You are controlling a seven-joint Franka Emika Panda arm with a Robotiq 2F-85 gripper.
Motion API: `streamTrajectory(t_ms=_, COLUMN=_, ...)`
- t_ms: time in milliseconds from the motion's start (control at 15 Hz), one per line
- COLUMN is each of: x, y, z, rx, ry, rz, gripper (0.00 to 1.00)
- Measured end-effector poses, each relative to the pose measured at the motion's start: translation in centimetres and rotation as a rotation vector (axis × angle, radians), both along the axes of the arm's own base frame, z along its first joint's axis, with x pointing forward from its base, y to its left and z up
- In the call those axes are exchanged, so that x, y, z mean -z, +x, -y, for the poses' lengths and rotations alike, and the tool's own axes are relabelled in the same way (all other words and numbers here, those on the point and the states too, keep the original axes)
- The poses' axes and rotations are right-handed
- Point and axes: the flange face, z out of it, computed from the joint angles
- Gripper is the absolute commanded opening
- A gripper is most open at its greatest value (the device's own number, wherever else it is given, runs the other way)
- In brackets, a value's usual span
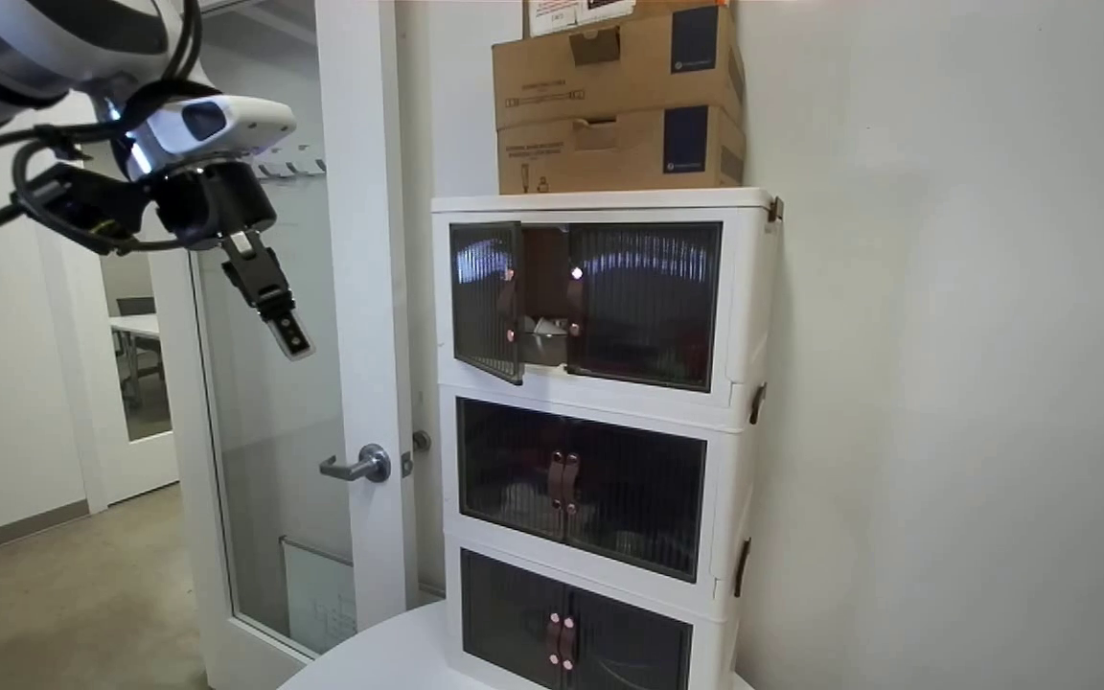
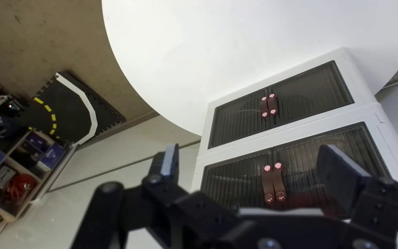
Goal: Open the top left and right cabinet doors
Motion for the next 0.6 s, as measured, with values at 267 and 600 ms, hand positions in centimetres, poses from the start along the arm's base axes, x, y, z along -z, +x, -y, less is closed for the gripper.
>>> streamTrajectory(t_ms=267, x=-0.2, y=-0.4, z=1.1, rx=0.032, ry=0.025, rz=-0.002, gripper=1.0)
streamTrajectory(t_ms=600, x=-0.7, y=-0.7, z=-0.6, rx=-0.153, ry=0.083, rz=-0.05, gripper=1.0)
